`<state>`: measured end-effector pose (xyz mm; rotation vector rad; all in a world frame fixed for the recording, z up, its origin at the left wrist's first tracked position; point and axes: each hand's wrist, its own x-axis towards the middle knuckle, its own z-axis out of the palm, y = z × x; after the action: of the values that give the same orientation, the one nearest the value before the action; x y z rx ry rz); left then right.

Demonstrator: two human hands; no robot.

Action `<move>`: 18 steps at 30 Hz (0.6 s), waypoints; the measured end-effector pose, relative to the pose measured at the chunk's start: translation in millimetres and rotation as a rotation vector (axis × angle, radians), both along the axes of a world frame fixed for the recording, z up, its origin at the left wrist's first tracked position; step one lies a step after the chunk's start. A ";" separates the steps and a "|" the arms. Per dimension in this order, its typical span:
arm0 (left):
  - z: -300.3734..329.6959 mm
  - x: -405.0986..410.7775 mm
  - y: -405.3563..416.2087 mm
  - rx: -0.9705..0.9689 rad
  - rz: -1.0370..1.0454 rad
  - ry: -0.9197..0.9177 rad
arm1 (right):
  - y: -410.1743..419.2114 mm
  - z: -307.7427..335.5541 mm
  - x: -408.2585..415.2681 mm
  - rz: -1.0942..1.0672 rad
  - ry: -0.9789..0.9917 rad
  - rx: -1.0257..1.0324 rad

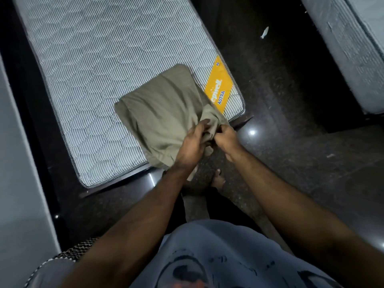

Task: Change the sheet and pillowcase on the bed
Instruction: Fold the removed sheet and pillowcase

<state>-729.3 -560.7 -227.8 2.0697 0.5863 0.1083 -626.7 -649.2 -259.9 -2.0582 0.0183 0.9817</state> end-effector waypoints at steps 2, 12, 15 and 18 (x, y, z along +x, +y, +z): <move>0.3 -3.9 2.3 0.017 0.053 -0.027 | 0.5 -11.5 3.4 -0.059 -0.071 -0.003; -12.2 -28.3 10.3 0.090 0.459 0.110 | -1.8 16.7 -3.6 -0.136 -0.352 0.403; -3.5 -30.6 12.0 0.070 0.523 0.104 | 3.7 25.8 -5.5 -0.087 -0.236 0.505; -0.2 -31.1 12.2 0.104 0.544 0.069 | 5.9 30.6 -2.4 -0.075 -0.288 0.458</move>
<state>-760.4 -548.5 -227.9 1.9678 1.1965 0.3895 -629.1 -643.3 -229.4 -1.7378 -0.2553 0.5704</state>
